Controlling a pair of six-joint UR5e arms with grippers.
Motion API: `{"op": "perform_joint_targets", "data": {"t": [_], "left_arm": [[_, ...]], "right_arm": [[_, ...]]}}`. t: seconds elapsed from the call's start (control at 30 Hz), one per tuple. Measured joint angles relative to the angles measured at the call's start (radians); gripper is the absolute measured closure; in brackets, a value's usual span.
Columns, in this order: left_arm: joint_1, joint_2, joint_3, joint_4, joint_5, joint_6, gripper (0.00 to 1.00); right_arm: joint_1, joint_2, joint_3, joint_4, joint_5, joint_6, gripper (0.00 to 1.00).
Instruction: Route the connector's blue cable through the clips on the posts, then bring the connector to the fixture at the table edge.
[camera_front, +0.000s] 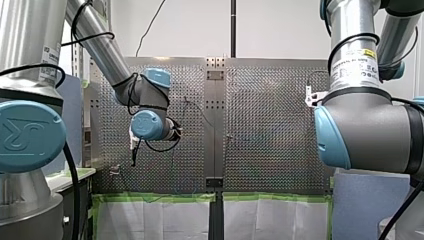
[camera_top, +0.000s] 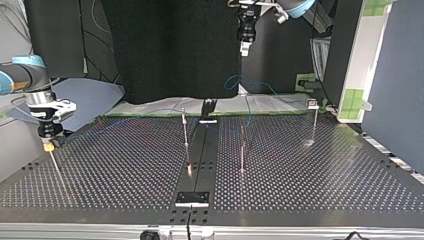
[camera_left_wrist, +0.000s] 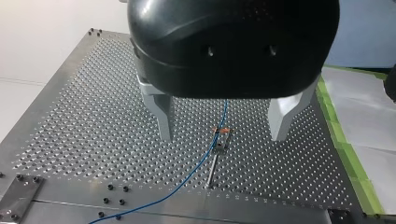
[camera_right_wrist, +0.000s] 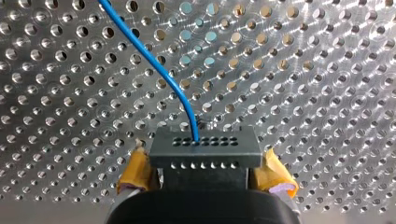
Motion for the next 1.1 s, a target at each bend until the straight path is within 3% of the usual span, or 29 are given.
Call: {"op": "perform_joint_targets", "data": {"t": [0.4,1.1], "left_arm": [[0.000,0.000,0.000,0.000,0.000,0.000,0.00],[0.000,0.000,0.000,0.000,-0.003,0.000,0.00]], "right_arm": [[-0.001,0.000,0.000,0.001,0.015,0.001,0.00],[-0.002,0.001,0.001,0.003,0.104,0.003,0.00]]}}
